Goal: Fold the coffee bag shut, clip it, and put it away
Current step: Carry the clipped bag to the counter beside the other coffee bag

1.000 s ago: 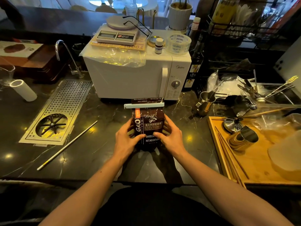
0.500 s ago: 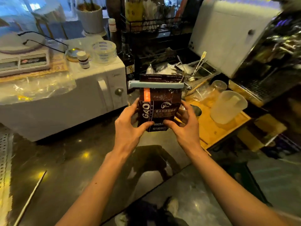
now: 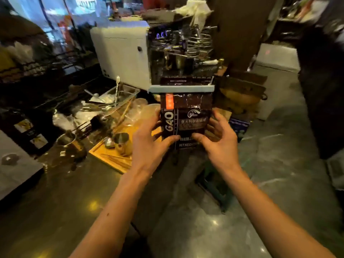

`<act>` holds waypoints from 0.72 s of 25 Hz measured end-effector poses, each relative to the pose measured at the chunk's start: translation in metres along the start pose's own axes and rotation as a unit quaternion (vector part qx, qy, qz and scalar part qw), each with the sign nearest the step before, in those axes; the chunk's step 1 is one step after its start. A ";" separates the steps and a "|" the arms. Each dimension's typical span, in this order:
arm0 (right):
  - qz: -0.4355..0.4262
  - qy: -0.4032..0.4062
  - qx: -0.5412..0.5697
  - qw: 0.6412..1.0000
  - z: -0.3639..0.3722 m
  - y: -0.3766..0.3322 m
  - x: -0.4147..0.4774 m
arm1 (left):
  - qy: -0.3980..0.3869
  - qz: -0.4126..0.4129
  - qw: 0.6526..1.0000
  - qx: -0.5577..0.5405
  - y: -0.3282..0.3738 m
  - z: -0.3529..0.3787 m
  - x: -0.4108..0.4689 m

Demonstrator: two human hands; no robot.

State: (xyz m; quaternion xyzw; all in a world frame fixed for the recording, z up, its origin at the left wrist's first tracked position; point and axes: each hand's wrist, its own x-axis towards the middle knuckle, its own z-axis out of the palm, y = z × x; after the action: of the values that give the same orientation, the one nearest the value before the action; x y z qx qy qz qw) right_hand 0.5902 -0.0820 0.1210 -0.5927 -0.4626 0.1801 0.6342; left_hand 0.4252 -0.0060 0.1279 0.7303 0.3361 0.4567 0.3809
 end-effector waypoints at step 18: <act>0.009 0.334 -0.156 0.930 -0.397 0.041 0.005 | -0.289 0.136 0.940 -0.119 0.141 0.423 0.050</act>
State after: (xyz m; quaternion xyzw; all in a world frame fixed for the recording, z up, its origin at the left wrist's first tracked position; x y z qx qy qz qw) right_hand 0.9235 -0.3014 0.1369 -0.7146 -0.2410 -0.0967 0.6495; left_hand 0.8536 -0.1379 0.1467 0.8187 0.0522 0.3099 0.4806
